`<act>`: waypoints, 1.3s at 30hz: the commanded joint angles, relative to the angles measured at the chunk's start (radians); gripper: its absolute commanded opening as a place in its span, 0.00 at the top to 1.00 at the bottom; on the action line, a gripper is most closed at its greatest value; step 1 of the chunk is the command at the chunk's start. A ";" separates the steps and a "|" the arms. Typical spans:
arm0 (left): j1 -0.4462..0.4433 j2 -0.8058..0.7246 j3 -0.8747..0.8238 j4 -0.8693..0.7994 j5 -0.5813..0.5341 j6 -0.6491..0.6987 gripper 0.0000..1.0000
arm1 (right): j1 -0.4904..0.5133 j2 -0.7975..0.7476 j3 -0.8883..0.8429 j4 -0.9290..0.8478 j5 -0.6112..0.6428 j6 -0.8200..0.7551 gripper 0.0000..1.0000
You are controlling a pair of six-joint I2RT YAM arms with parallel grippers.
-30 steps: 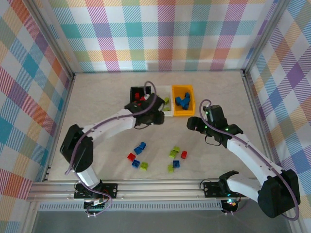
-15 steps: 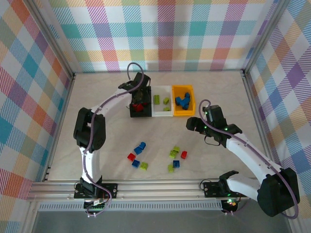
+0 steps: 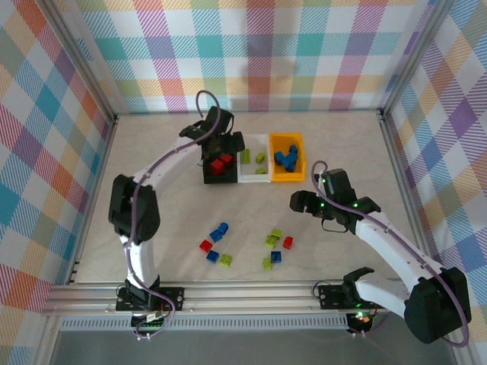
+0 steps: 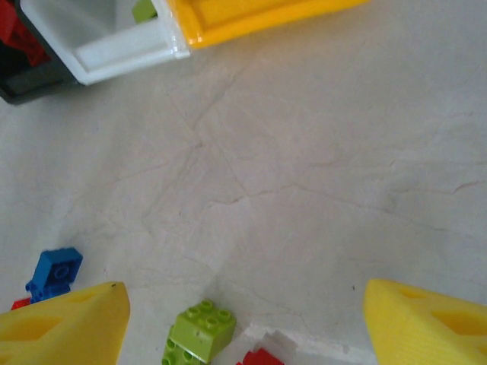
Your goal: Sort the legos into containers by color
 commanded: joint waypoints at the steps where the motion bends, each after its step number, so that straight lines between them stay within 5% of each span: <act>1: -0.063 -0.199 -0.144 0.046 0.065 -0.007 0.00 | 0.050 0.008 -0.025 -0.064 -0.058 -0.018 0.22; 12: -0.146 -0.545 -0.598 0.051 0.037 -0.091 0.00 | 0.325 0.171 -0.076 -0.111 0.016 0.073 0.22; 24: -0.144 -0.632 -0.698 0.012 -0.014 -0.101 0.00 | 0.346 0.278 -0.067 -0.046 0.099 0.102 0.39; 39: -0.144 -0.646 -0.698 -0.022 -0.037 -0.095 0.00 | 0.347 0.241 -0.017 -0.083 0.122 0.050 0.72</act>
